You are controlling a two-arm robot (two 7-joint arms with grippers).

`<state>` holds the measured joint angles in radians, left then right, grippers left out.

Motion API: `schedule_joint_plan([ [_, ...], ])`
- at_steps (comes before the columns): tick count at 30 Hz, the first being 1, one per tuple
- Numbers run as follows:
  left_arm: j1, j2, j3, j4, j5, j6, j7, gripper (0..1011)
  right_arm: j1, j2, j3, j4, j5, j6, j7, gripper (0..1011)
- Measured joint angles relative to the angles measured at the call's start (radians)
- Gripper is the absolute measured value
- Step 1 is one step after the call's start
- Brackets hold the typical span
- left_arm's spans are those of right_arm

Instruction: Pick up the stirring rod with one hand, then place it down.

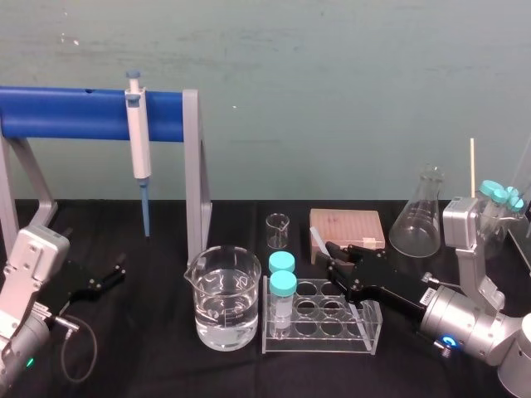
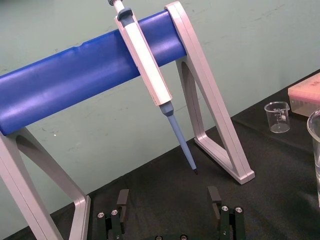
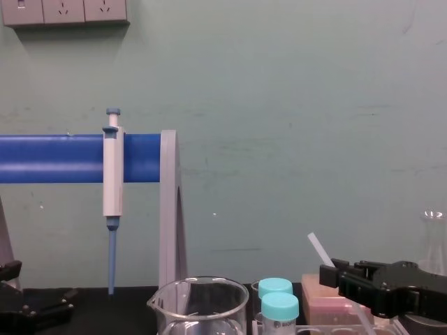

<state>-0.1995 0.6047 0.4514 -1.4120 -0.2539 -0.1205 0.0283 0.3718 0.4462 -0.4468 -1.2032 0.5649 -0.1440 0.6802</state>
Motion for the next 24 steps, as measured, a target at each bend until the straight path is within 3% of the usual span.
schedule_joint_plan([
  [3, 0.000, 0.000, 0.000, 0.000, 0.000, 0.000, 0.000, 1000, 0.000, 0.000, 0.000, 0.000, 0.000, 0.000, 0.000, 177],
  [5, 0.000, 0.000, 0.000, 0.000, 0.000, 0.000, 0.000, 1000, 0.000, 0.000, 0.000, 0.000, 0.000, 0.000, 0.000, 166],
  [8, 0.000, 0.000, 0.000, 0.000, 0.000, 0.000, 0.000, 1000, 0.000, 0.000, 0.000, 0.000, 0.000, 0.000, 0.000, 72],
  [24, 0.000, 0.000, 0.000, 0.000, 0.000, 0.000, 0.000, 1000, -0.006, -0.003, 0.008, -0.004, -0.010, -0.021, -0.008, 66],
])
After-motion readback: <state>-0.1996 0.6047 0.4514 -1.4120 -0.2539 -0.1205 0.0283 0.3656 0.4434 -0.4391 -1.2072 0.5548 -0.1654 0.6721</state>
